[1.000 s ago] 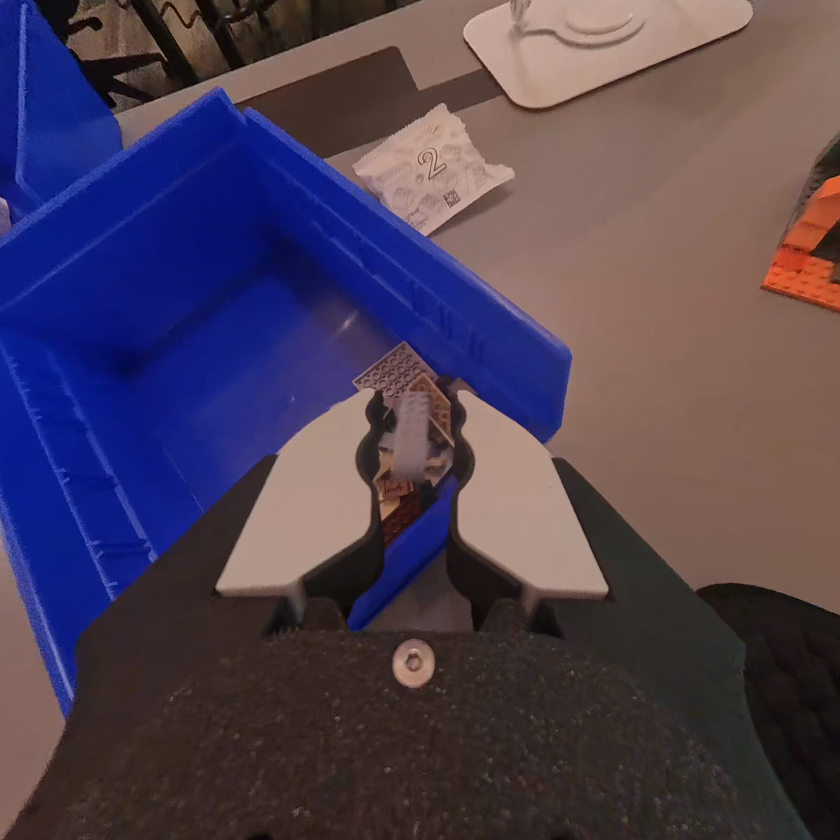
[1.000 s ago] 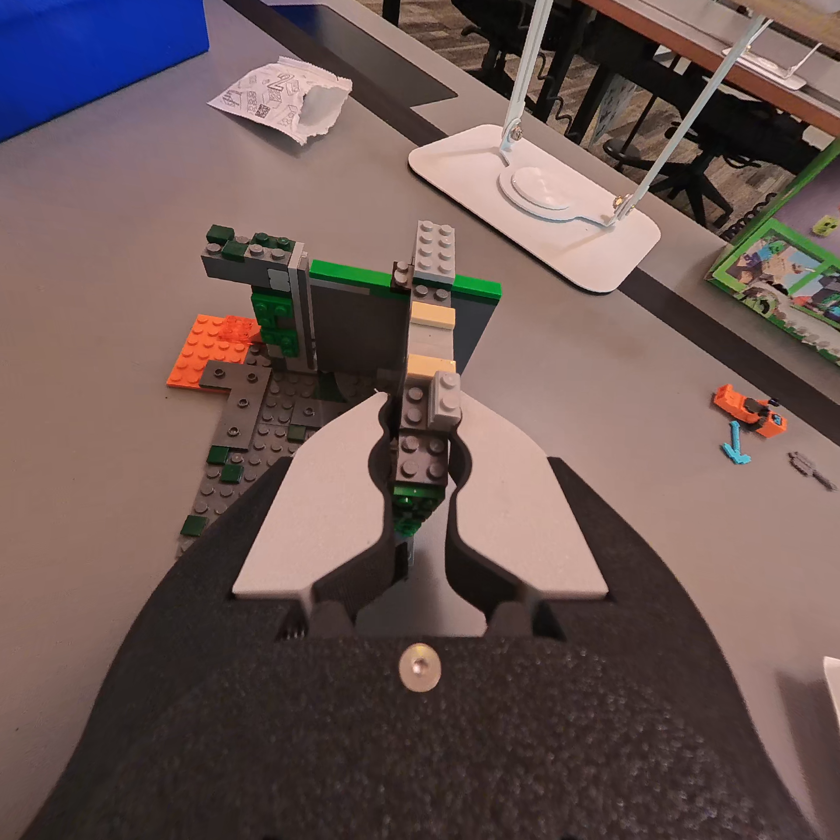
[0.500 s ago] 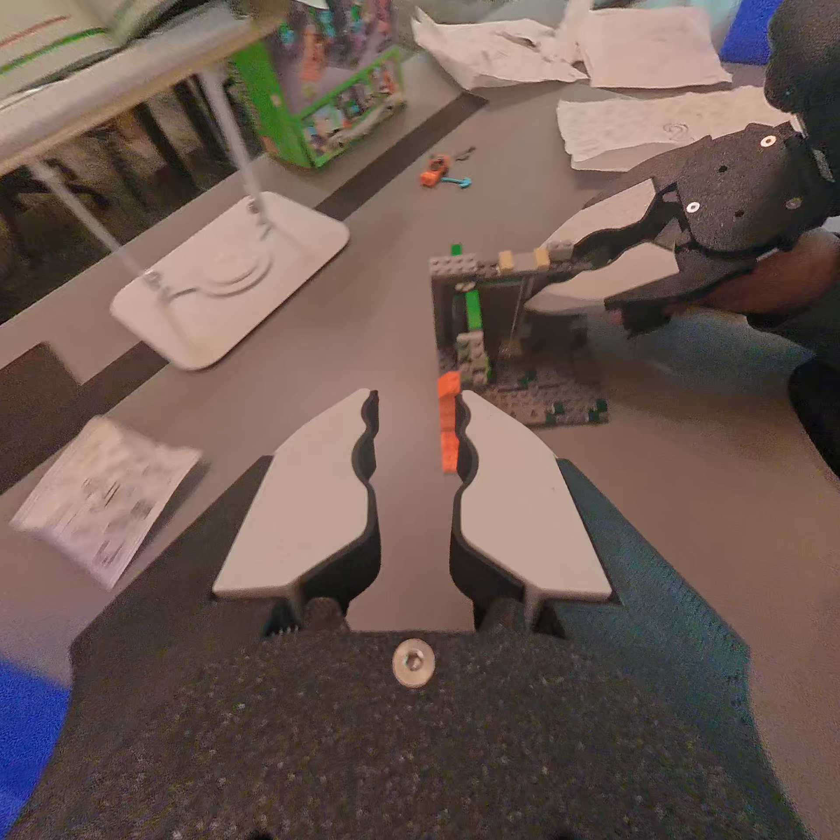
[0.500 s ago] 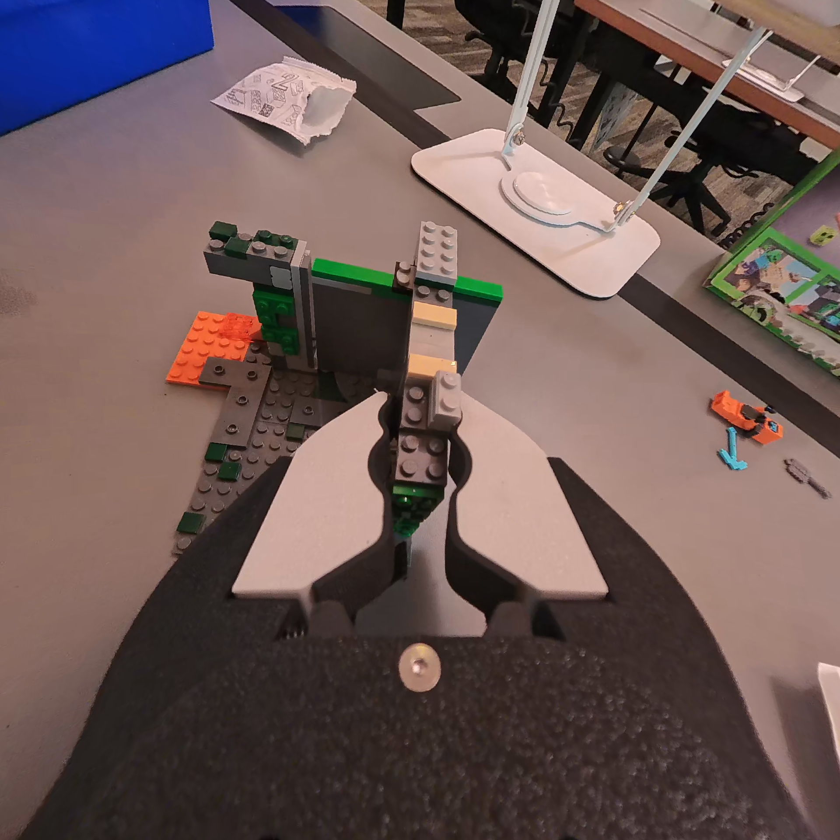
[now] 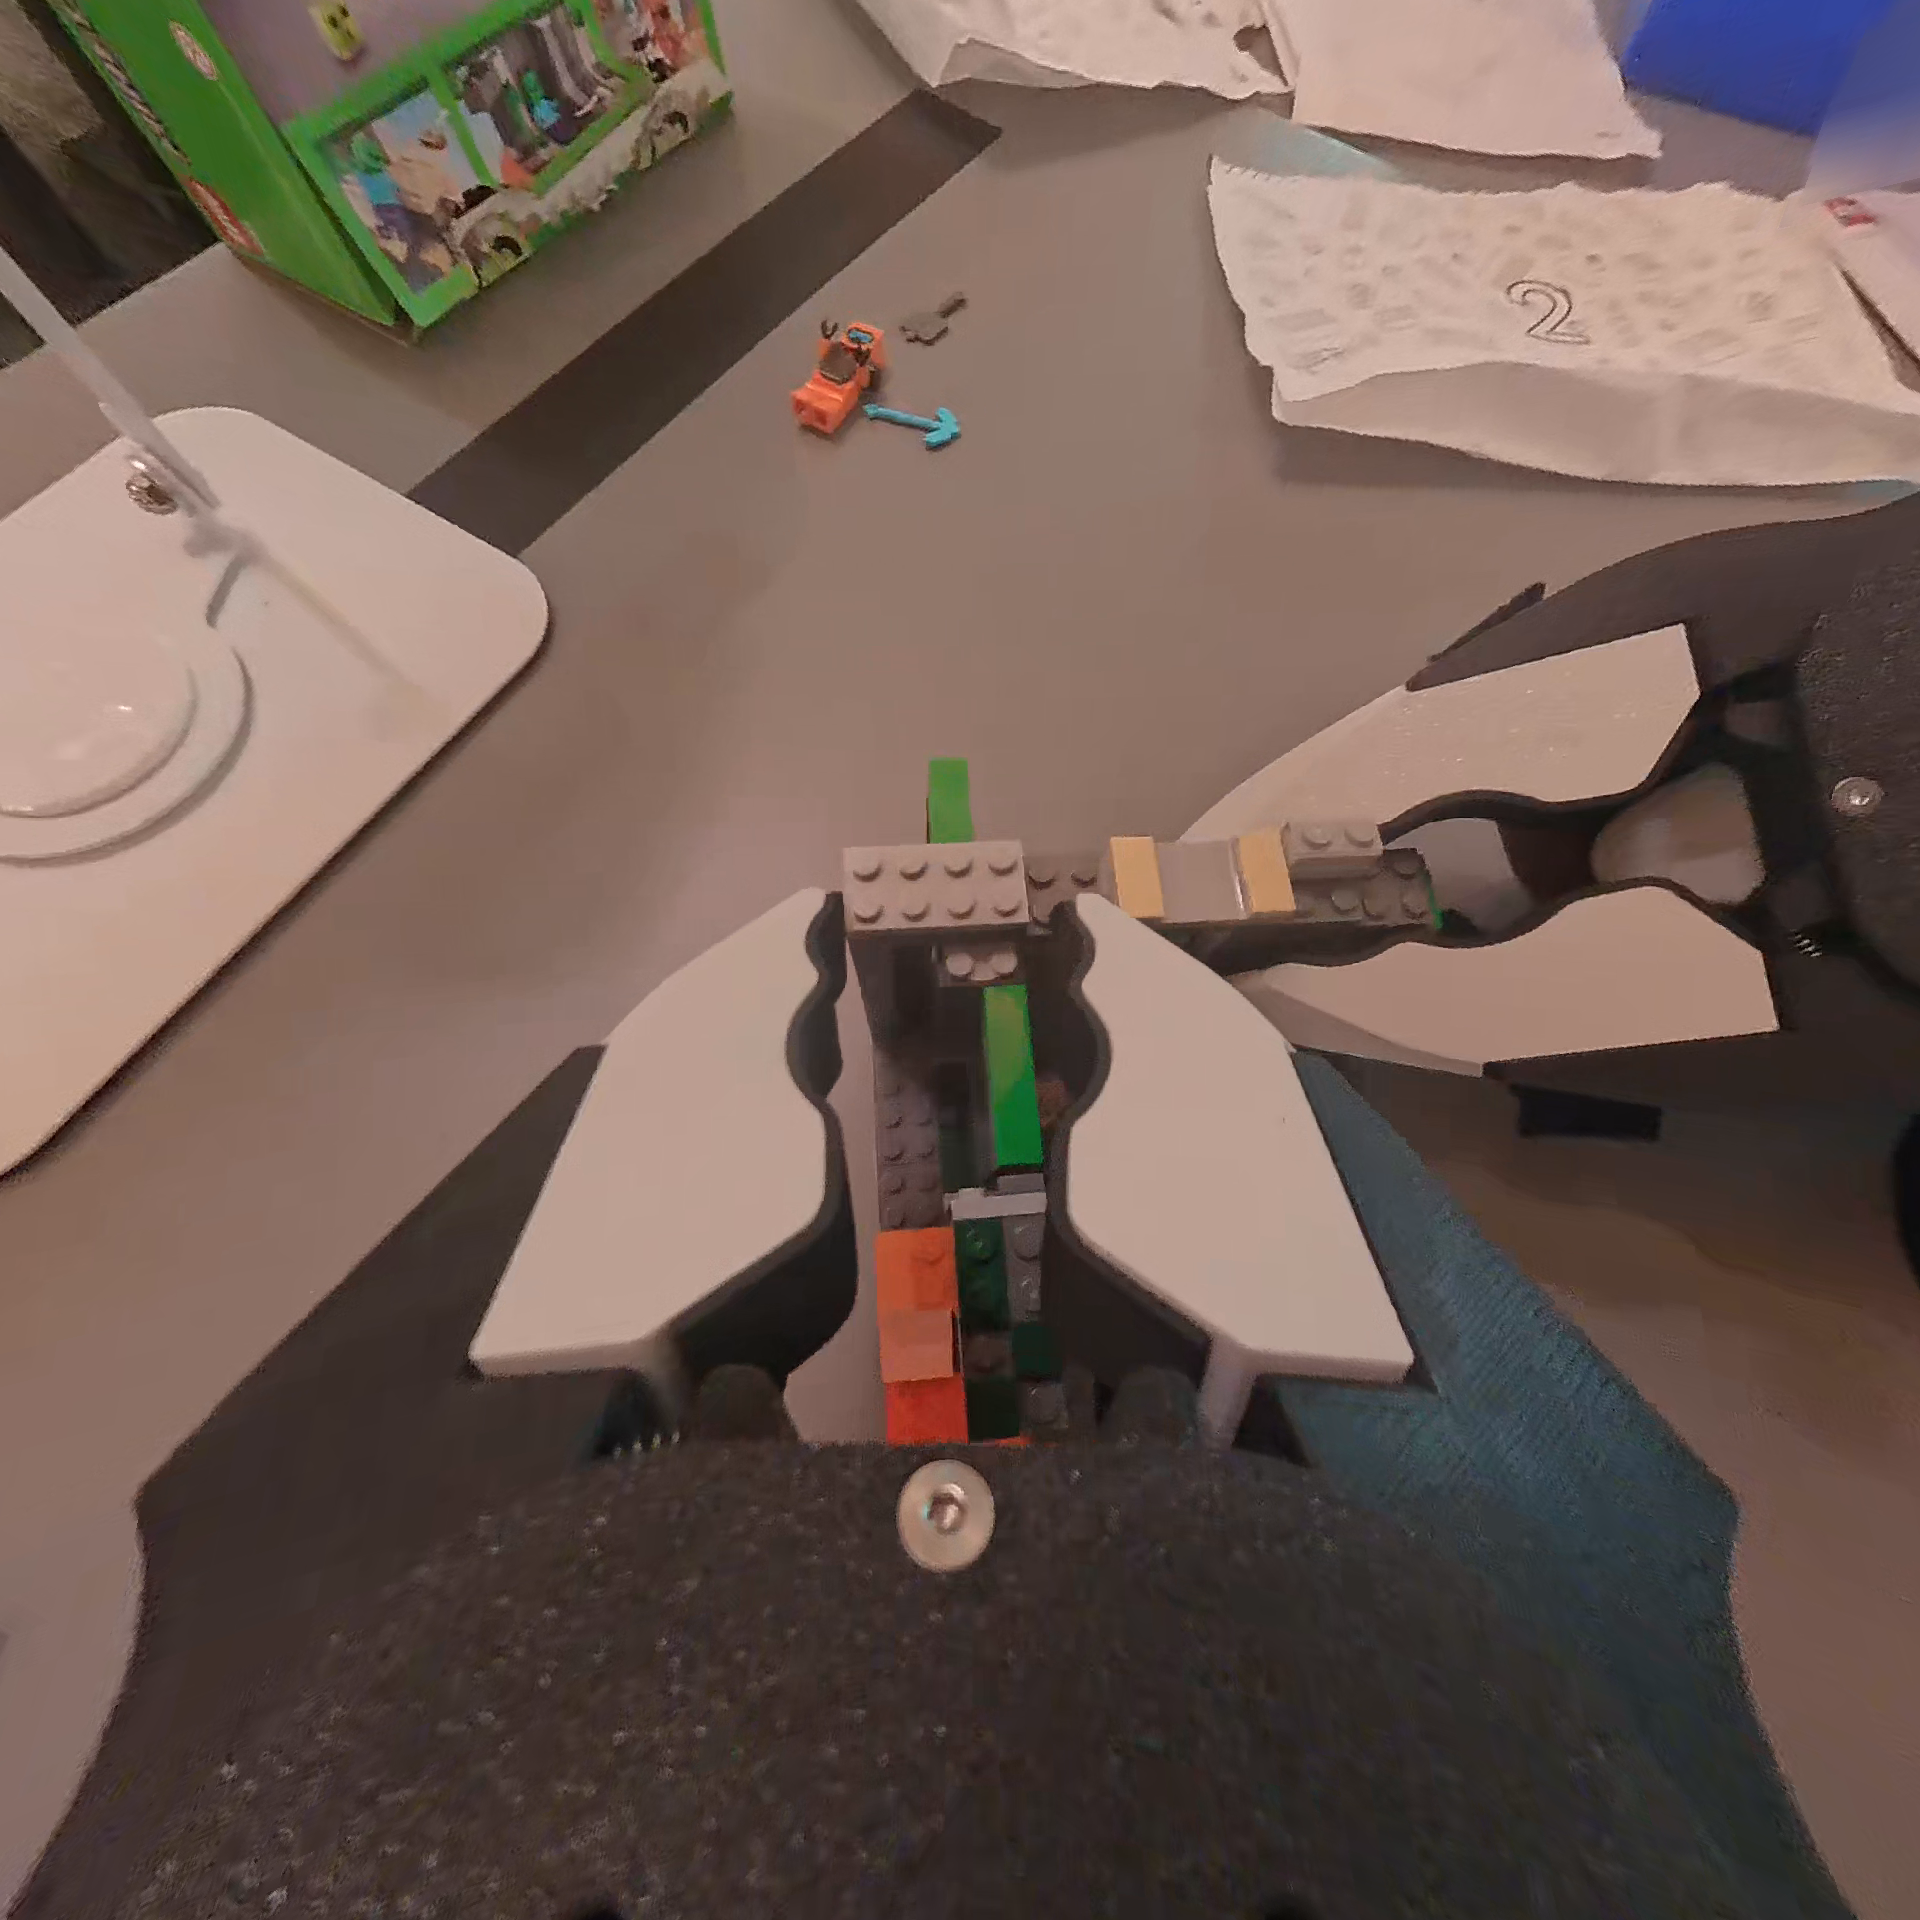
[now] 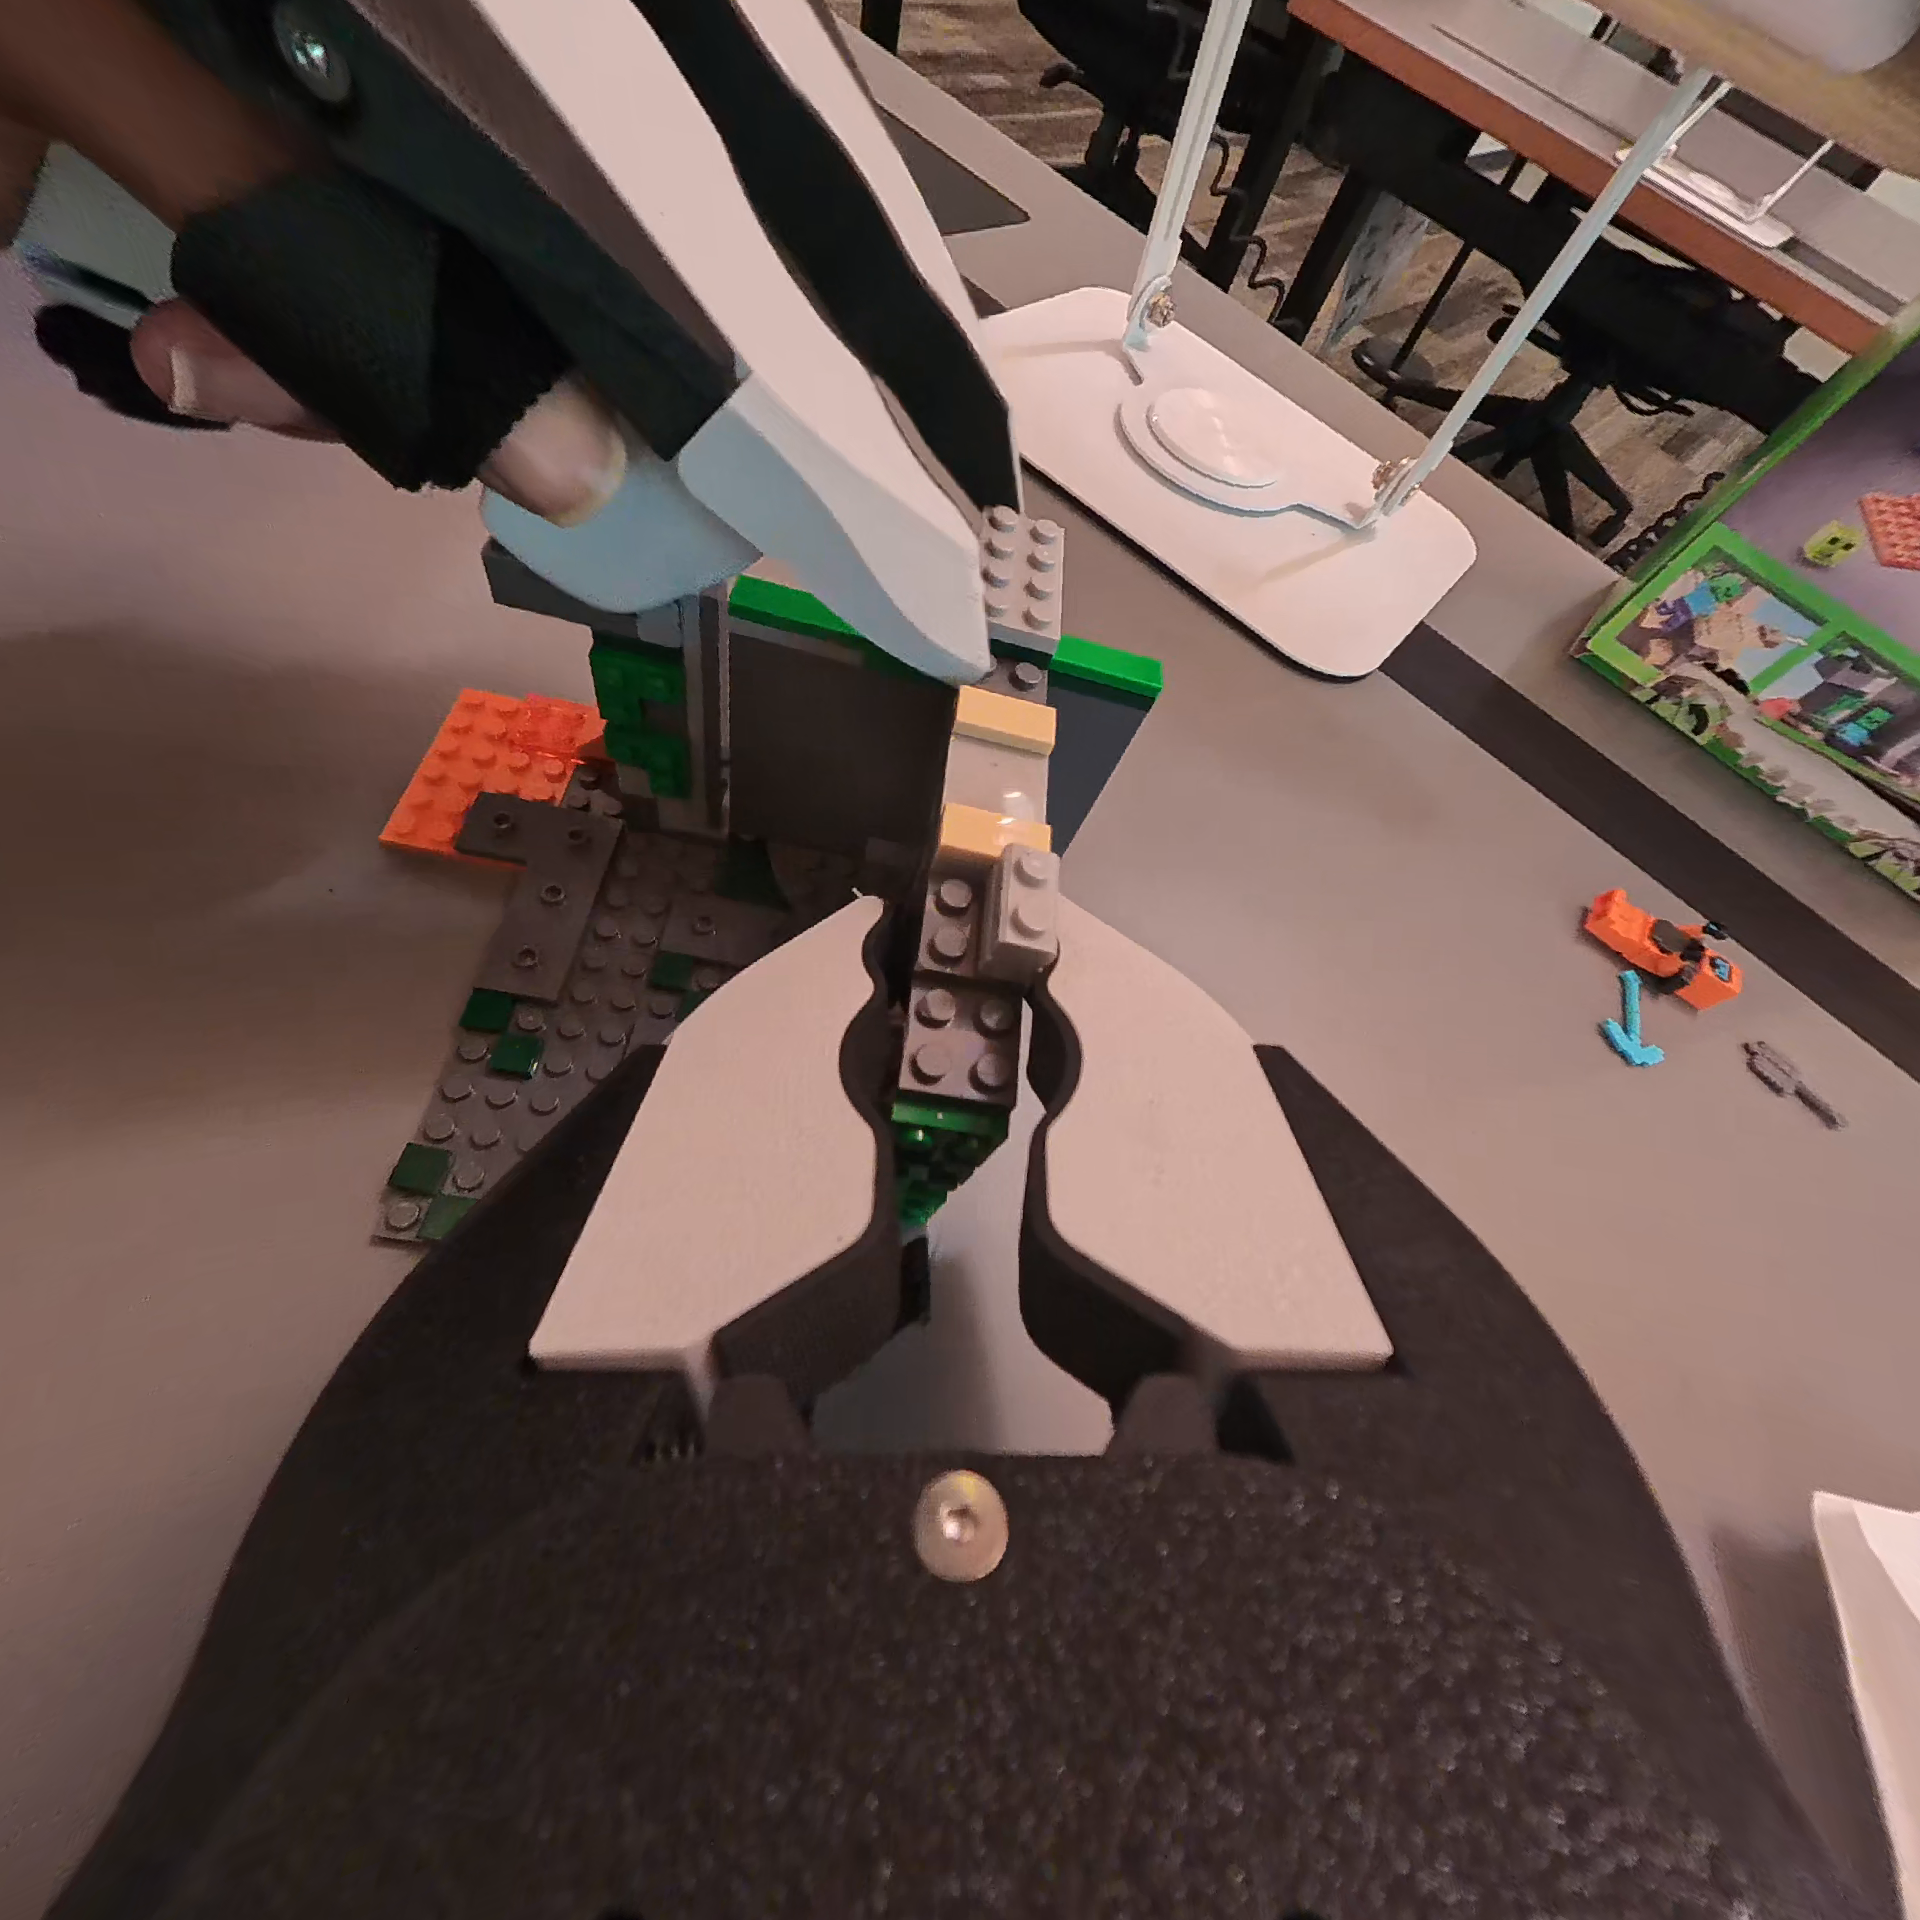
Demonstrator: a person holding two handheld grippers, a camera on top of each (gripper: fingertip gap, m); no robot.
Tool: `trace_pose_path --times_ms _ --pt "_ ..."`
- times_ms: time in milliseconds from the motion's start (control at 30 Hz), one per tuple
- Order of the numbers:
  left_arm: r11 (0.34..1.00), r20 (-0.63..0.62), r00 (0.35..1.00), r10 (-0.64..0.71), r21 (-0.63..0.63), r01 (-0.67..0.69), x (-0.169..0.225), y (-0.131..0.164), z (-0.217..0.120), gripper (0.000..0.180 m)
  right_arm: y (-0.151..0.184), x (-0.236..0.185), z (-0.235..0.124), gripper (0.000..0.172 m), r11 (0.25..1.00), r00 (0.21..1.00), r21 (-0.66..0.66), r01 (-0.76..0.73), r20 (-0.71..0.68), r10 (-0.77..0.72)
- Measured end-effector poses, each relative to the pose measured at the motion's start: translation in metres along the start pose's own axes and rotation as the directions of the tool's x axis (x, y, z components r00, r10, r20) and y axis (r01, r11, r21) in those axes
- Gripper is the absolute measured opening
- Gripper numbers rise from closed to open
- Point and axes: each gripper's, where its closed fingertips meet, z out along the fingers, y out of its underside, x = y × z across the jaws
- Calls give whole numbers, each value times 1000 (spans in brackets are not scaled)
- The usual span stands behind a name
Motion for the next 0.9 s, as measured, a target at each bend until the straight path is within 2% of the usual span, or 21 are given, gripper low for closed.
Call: trace_pose_path --times_ms 467,633,667,700,733,800,900 --pt "996 -50 996 -67 59 70 -1 -4 6 33 1 -1 -1 21 1000 1000 -11 -26 15 26" --pt "959 -178 957 -227 132 252 -2 -7 5 31 2 -1 -1 20 999 999 -11 -41 23 41" --pt "924 -202 937 -284 204 324 -10 -16 -4 7 1 -1 -3 20 999 999 -6 -45 24 45" --pt "875 -285 901 -327 269 402 -17 -29 -19 0 3 1 -4 19 998 998 -11 -59 24 59" --pt "870 -315 892 -324 272 412 -20 -33 -27 0 3 1 -4 19 997 996 -11 -75 41 76" --pt "935 -212 954 -211 240 260 -18 -25 -29 0 2 0 -3 19 997 997 -10 -71 38 71" --pt "967 -148 982 -117 208 146 -10 -19 -29 0 2 0 -2 19 998 997 -8 -61 36 62"
